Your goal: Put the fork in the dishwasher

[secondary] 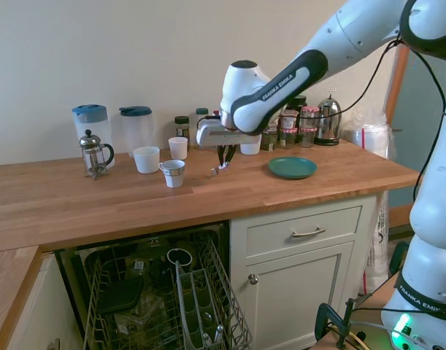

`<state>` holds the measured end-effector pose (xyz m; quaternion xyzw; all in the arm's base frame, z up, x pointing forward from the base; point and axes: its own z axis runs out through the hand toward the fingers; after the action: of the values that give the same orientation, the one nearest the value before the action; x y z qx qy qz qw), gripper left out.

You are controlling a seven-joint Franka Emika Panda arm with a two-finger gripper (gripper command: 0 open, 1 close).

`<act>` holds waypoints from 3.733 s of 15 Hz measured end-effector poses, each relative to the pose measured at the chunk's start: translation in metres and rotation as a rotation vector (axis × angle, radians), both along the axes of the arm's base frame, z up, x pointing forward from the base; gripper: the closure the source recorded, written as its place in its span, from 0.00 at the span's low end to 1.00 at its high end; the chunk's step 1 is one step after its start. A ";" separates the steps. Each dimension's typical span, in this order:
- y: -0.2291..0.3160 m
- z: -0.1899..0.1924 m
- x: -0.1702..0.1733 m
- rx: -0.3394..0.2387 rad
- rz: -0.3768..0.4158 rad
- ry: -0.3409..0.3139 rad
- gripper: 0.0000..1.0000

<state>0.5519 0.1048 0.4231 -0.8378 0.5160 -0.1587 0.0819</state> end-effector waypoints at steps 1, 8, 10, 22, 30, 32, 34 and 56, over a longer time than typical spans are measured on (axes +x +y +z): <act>-0.005 0.009 -0.002 0.021 0.014 0.030 1.00; -0.014 0.050 -0.002 0.156 0.105 0.241 1.00; 0.001 0.056 -0.012 0.159 0.171 0.294 1.00; 0.092 0.027 -0.134 0.114 0.433 0.455 1.00; 0.203 0.003 -0.201 0.015 0.322 0.531 1.00; 0.221 -0.020 -0.196 -0.016 0.238 0.494 1.00; 0.232 -0.045 -0.183 -0.046 0.170 0.470 1.00; 0.283 -0.142 -0.163 -0.167 0.060 0.535 1.00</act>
<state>0.3889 0.3883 0.2809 -0.8686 0.4795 0.0288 -0.1217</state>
